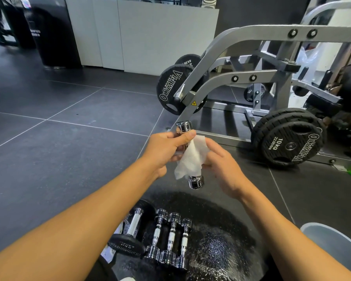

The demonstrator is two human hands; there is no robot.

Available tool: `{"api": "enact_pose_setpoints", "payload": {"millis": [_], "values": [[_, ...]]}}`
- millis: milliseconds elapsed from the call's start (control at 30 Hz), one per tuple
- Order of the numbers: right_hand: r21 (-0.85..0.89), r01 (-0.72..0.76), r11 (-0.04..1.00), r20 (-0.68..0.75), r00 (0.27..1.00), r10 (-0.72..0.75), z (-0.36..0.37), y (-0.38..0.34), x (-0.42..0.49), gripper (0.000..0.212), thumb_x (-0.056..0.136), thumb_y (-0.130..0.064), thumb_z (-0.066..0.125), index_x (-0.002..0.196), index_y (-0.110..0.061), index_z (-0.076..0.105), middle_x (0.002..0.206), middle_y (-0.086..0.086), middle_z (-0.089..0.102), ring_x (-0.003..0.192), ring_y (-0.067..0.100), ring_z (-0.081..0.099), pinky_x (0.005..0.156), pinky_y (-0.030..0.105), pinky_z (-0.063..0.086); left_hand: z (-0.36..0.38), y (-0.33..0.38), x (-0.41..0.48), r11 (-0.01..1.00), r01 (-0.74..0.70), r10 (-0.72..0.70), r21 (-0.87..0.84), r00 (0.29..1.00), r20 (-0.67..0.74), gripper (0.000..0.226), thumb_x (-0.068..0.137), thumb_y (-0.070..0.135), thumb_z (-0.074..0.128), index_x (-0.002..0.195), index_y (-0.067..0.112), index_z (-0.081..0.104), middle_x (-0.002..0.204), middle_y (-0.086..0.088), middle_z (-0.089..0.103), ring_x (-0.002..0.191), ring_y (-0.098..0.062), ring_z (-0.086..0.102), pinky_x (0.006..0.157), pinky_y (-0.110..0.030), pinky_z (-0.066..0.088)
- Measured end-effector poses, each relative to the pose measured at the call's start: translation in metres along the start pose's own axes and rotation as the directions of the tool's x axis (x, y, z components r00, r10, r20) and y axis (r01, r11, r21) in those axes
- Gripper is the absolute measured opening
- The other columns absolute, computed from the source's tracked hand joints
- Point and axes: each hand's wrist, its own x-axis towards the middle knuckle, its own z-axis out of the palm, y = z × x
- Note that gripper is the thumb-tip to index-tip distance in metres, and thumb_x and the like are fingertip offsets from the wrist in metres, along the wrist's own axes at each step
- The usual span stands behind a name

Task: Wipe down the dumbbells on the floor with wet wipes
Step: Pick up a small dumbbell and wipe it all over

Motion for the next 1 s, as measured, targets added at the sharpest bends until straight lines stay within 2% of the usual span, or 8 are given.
{"api": "enact_pose_setpoints", "payload": {"millis": [100, 200, 333, 467, 600, 800, 900, 1000], "values": [[-0.079, 0.051, 0.996, 0.022, 0.999, -0.049, -0.004, -0.004, -0.002, 0.07, 0.09, 0.012, 0.043, 0.136, -0.036, 0.062, 0.125, -0.008, 0.071, 0.112, 0.016, 0.066, 0.094, 0.037, 0.056, -0.003, 0.0, 0.0, 1.0, 0.0, 0.0, 0.01, 1.0, 0.004, 0.031, 0.081, 0.03, 0.083, 0.104, 0.01, 0.077, 0.093, -0.003, 0.079, 0.08, -0.013, 0.073, 0.09, -0.044, 0.059], [-0.234, 0.116, 0.965, -0.026, 0.992, -0.125, -0.005, 0.001, 0.002, 0.059, 0.092, 0.008, 0.048, 0.129, -0.032, 0.068, 0.125, -0.008, 0.07, 0.117, 0.017, 0.064, 0.102, 0.043, 0.052, -0.003, -0.003, 0.0, 1.0, 0.003, -0.003, 0.019, 1.0, 0.01, 0.028, 0.083, 0.026, 0.082, 0.104, 0.009, 0.076, 0.093, -0.003, 0.079, 0.082, -0.014, 0.075, 0.089, -0.042, 0.058], [-0.204, 0.071, 0.976, -0.152, 0.983, -0.103, -0.009, 0.001, 0.006, 0.015, 0.1, -0.015, 0.061, 0.102, -0.016, 0.076, 0.111, 0.004, 0.067, 0.101, 0.021, 0.062, 0.089, 0.043, 0.049, -0.005, -0.008, 0.005, 0.998, -0.019, 0.018, 0.066, 1.0, 0.015, 0.025, 0.08, 0.03, 0.085, 0.099, 0.016, 0.08, 0.095, -0.004, 0.079, 0.085, -0.018, 0.07, 0.083, -0.041, 0.057], [-0.172, 0.05, 0.984, -0.151, 0.986, -0.076, -0.008, 0.0, 0.005, 0.015, 0.1, -0.027, 0.064, 0.098, -0.019, 0.076, 0.093, 0.004, 0.072, 0.084, 0.013, 0.059, 0.075, 0.033, 0.048, -0.003, -0.01, 0.004, 0.994, -0.031, 0.027, 0.104, 0.999, 0.034, 0.023, 0.08, 0.028, 0.085, 0.1, 0.017, 0.08, 0.096, 0.0, 0.079, 0.089, -0.016, 0.072, 0.089, -0.047, 0.058], [-0.326, -0.105, 0.939, -0.41, 0.911, -0.041, -0.016, 0.0, 0.012, 0.027, 0.091, -0.019, 0.055, 0.067, -0.012, 0.046, 0.066, -0.002, 0.04, 0.066, 0.014, 0.035, 0.062, 0.033, 0.027, -0.003, -0.011, 0.006, 0.988, -0.04, 0.039, 0.15, 0.999, 0.006, 0.024, 0.077, 0.029, 0.086, 0.1, 0.022, 0.08, 0.094, 0.008, 0.079, 0.097, -0.014, 0.072, 0.084, -0.042, 0.059], [-0.462, -0.116, 0.879, -0.222, 0.975, 0.012, -0.005, -0.012, 0.012, 0.03, 0.093, -0.031, 0.053, 0.069, -0.014, 0.046, 0.066, -0.002, 0.042, 0.064, 0.014, 0.036, 0.059, 0.033, 0.03, -0.001, -0.013, 0.007, 0.985, -0.047, 0.043, 0.167, 0.999, 0.03, 0.024, 0.077, 0.03, 0.086, 0.1, 0.024, 0.08, 0.094, 0.009, 0.079, 0.096, -0.011, 0.072, 0.08, -0.036, 0.06], [-0.097, -0.156, 0.983, -0.159, 0.977, 0.139, -0.001, -0.015, 0.012, 0.026, 0.092, -0.027, 0.047, 0.09, -0.008, 0.064, 0.082, 0.007, 0.062, 0.074, 0.023, 0.056, 0.061, 0.039, 0.048, 0.001, -0.015, 0.005, 0.987, -0.037, 0.029, 0.155, 0.998, 0.052, 0.025, 0.077, 0.03, 0.086, 0.101, 0.022, 0.081, 0.095, 0.007, 0.079, 0.094, -0.011, 0.072, 0.075, -0.03, 0.059], [0.283, -0.206, 0.937, -0.02, 0.975, 0.221, -0.01, -0.018, 0.007, 0.038, 0.097, -0.003, 0.032, 0.111, 0.005, 0.066, 0.104, 0.024, 0.072, 0.092, 0.041, 0.071, 0.067, 0.046, 0.063, 0.0, -0.014, 0.006, 0.994, -0.012, 0.007, 0.111, 0.999, 0.046, 0.027, 0.079, 0.029, 0.086, 0.102, 0.018, 0.08, 0.097, 0.005, 0.079, 0.086, -0.007, 0.072, 0.072, -0.027, 0.058]]}}
